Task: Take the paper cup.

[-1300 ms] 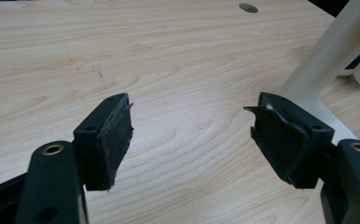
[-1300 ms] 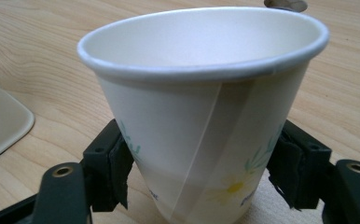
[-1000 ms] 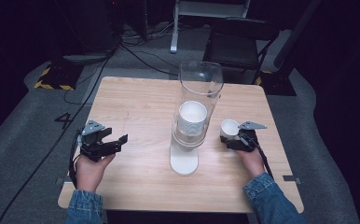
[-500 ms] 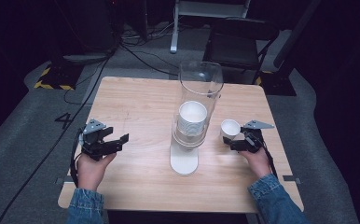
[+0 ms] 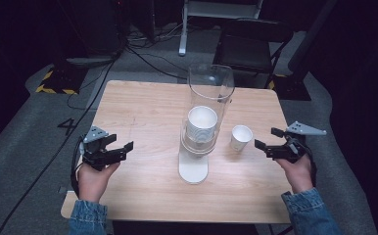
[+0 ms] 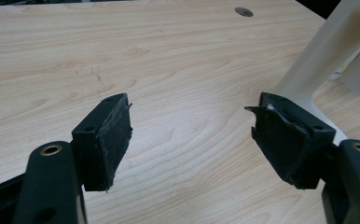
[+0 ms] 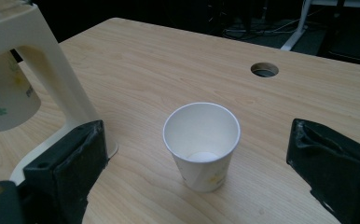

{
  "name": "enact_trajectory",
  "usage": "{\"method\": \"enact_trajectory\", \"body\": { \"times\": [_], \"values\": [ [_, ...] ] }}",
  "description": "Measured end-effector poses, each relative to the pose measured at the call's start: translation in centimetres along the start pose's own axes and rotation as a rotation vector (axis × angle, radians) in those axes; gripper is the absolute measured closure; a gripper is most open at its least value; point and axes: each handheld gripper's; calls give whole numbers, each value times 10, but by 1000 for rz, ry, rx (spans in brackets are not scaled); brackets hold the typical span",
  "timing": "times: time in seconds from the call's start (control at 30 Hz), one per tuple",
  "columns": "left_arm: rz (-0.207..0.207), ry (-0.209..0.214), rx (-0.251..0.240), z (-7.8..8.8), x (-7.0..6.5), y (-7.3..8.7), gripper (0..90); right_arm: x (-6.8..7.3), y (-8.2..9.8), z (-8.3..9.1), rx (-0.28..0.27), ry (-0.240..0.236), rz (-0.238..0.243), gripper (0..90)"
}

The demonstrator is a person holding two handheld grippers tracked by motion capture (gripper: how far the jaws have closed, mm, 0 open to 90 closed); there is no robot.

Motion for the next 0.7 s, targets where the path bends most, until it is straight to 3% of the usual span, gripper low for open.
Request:
{"method": "enact_trajectory", "body": {
  "times": [0.2,0.23,0.33,0.43,0.5,0.7],
  "values": [
    [-36,-31,10,5,3,0,269,-2,-4,26,6,28,39,61],
    [-35,-32,11,7,4,0,262,-4,-3,35,14,42,79,65],
    [-34,-35,4,9,7,0,261,-7,-1,43,11,43,108,78],
    [-33,-27,-2,10,9,0,262,-13,4,52,-21,51,134,158],
    [-36,-26,1,11,10,0,268,-19,8,57,-21,73,121,151],
    [-31,-32,11,10,13,1,267,-37,12,65,57,142,48,150]
  ]
}}
Point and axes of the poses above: each handheld gripper's, and its own axes: z roughly backward along the jaws, y roughly out of its underside, x roughly to its left
